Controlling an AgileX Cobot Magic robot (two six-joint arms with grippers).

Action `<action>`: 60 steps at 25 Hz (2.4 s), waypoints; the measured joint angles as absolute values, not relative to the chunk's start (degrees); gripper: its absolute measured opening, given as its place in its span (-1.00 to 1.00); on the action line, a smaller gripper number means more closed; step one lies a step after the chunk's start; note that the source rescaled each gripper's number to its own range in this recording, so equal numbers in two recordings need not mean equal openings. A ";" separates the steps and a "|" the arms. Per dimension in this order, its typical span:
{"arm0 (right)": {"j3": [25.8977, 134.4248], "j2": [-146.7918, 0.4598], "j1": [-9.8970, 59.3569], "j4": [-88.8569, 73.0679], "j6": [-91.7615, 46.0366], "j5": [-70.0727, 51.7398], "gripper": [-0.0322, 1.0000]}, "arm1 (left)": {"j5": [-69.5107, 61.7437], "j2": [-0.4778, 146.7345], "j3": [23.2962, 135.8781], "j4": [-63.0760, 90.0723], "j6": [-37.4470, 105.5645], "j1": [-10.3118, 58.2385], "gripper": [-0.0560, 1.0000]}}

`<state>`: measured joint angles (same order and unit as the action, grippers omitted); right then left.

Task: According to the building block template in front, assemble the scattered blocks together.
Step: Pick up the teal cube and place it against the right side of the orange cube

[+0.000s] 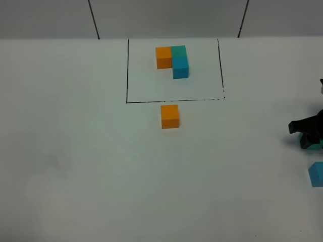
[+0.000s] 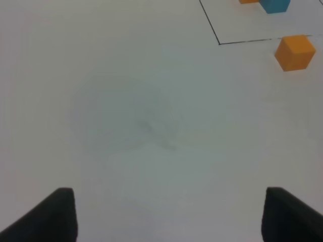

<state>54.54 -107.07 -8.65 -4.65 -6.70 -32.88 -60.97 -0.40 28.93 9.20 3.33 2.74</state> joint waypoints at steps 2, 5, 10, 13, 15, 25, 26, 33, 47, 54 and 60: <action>55.93 -106.79 -7.76 -3.10 -7.56 -34.70 -0.93 | -60.97 -0.40 28.93 9.20 3.33 2.74 0.26; 59.83 -105.59 -3.40 0.00 -11.24 -38.63 -0.93 | -60.97 -0.40 28.93 9.20 3.33 2.74 0.26; 68.82 -105.26 8.80 6.79 -28.23 -48.04 -0.93 | -60.92 -0.40 28.93 9.20 3.33 2.74 0.26; 73.95 -108.27 16.23 9.18 -39.06 -51.47 -0.93 | -60.92 -0.40 28.93 9.20 3.33 2.74 0.26; 77.41 -111.27 19.65 9.88 -43.46 -52.34 -0.93 | -60.92 -0.40 28.93 9.20 3.33 2.74 0.26; 91.27 -122.76 24.40 6.36 -56.15 -55.63 -0.93 | -60.92 -0.40 28.93 9.25 3.33 2.74 0.26; 92.33 -123.77 24.55 5.97 -57.02 -56.22 -0.93 | -60.92 -0.40 28.93 9.25 3.33 2.74 0.26; 99.80 -129.79 24.77 3.51 -60.34 -58.88 -0.93 | -60.92 -0.40 28.93 9.25 3.33 2.74 0.26; 106.03 -134.86 25.80 0.00 -62.20 -61.50 -0.94 | -60.92 -0.40 28.93 9.25 3.33 2.74 0.26; 106.03 -134.93 26.37 -0.60 -62.11 -61.37 -0.94 | -60.92 -0.40 28.93 9.25 3.33 2.74 0.26; 106.03 -134.93 26.65 -0.86 -60.14 -60.58 -0.94 | -60.92 -0.40 28.93 9.25 3.33 2.74 0.26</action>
